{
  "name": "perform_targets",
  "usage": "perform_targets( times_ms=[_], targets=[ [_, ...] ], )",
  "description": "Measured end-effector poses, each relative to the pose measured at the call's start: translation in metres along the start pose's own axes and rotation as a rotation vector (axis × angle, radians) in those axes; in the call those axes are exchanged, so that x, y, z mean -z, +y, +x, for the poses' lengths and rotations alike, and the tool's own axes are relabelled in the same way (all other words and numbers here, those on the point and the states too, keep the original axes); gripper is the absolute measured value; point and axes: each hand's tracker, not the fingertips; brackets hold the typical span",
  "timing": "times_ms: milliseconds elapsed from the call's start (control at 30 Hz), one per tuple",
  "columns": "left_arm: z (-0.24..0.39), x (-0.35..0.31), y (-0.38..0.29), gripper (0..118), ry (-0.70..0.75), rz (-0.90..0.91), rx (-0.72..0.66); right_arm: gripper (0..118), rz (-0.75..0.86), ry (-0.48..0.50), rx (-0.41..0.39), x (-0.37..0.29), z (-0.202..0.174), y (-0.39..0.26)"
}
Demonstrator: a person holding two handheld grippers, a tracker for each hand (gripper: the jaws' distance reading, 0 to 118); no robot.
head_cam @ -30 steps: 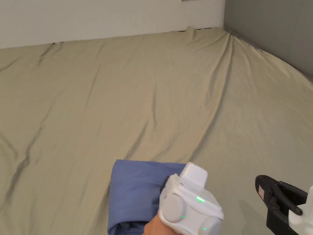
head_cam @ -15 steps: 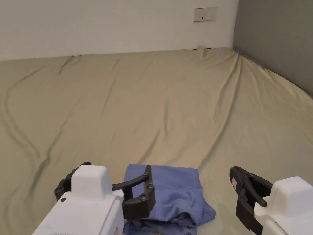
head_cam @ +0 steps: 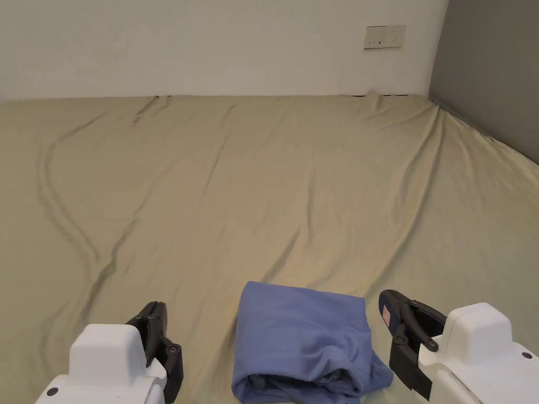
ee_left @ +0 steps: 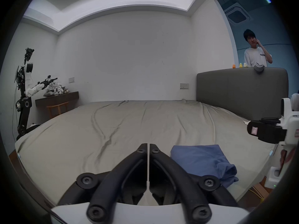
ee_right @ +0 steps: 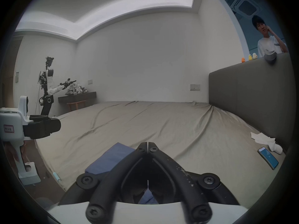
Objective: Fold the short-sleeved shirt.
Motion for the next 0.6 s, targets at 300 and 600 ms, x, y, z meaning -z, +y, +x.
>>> perform_targets(
  times_ms=[300, 600],
  targets=[
    [-0.008, 0.030, -0.005, 0, -0.101, -0.146, -0.094, 1, -0.350, 0.399, 0.400, 0.083, 0.062, 0.010],
    [-0.017, 0.069, -0.004, 0, -0.251, -0.248, -0.220, 1, -0.721, 0.521, 0.882, 0.163, 0.098, -0.090]
  ],
)
